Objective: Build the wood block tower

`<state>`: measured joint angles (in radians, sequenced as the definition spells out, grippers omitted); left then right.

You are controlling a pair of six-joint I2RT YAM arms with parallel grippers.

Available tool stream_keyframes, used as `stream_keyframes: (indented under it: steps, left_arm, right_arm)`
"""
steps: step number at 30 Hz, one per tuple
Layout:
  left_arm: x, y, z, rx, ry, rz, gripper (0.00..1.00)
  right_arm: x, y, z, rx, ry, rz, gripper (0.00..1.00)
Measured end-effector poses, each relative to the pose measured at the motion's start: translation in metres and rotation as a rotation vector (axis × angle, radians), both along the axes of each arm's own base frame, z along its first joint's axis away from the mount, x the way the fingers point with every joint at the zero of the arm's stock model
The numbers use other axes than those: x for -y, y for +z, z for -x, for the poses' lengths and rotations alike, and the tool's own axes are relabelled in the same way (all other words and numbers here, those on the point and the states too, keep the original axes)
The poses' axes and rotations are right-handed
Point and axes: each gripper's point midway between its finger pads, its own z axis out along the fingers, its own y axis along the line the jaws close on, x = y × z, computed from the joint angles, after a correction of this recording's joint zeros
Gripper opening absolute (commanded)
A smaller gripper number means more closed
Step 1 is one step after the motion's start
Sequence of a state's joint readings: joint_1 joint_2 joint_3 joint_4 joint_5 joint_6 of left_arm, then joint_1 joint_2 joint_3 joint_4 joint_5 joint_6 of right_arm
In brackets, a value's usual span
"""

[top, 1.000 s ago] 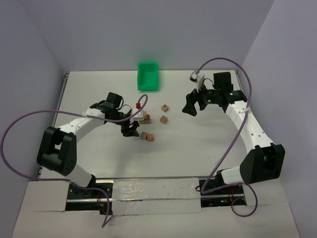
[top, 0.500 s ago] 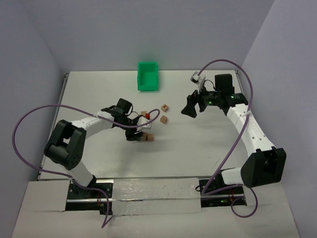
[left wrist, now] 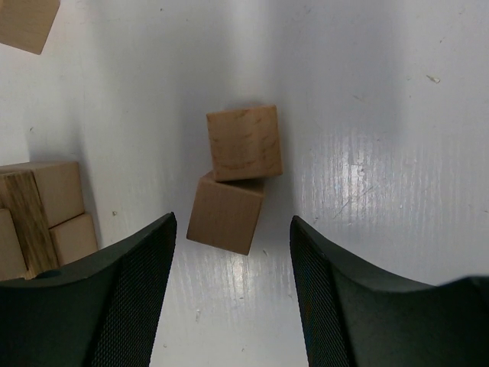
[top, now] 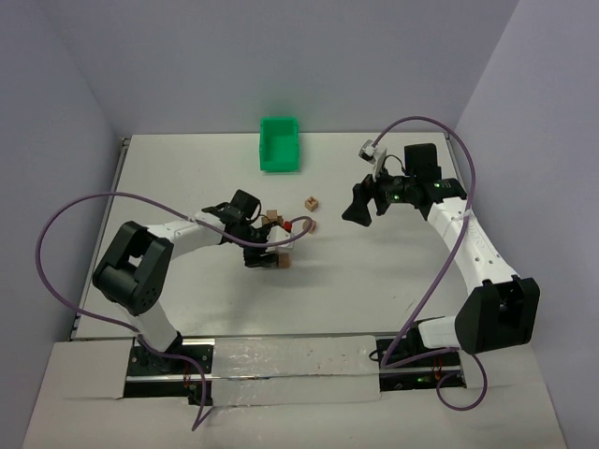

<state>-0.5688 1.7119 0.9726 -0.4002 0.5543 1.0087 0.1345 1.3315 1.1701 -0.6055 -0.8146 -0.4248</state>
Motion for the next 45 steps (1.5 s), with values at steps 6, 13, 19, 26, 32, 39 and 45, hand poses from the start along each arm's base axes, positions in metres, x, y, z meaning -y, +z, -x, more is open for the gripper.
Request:
stream_keyframes:
  steps: [6, 13, 19, 26, 32, 39, 45]
  left_arm:
    - [0.002, -0.003, -0.002, 0.003, -0.011, -0.005, 0.48]
    - [0.004, -0.002, -0.004, 0.013, -0.024, -0.005, 0.31]
    - [0.003, 0.007, -0.001, 0.002, 0.002, 0.002, 0.01]
    - [0.001, 0.058, 0.004, 0.030, 0.078, 0.062, 0.00]
    - [-0.009, 0.096, -0.013, 0.031, 0.171, 0.093, 0.00]
    - [-0.016, 0.125, -0.056, 0.069, 0.268, 0.114, 0.08]
    - [-0.014, 0.117, -0.075, 0.036, 0.293, 0.087, 0.13]
  right_arm:
    - [-0.001, 0.001, 0.001, 0.003, 0.007, -0.004, 1.00]
    - [-0.002, 0.001, 0.001, 0.007, 0.015, -0.006, 1.00]
    - [-0.002, 0.001, 0.001, 0.006, 0.017, -0.007, 1.00]
    - [-0.002, -0.006, 0.003, -0.003, 0.020, -0.005, 1.00]
    - [-0.001, -0.012, 0.004, -0.015, 0.018, 0.002, 1.00]
    - [0.002, -0.022, 0.000, -0.038, 0.005, 0.022, 1.00]
    - [0.003, -0.024, -0.002, -0.036, -0.003, 0.031, 1.00]
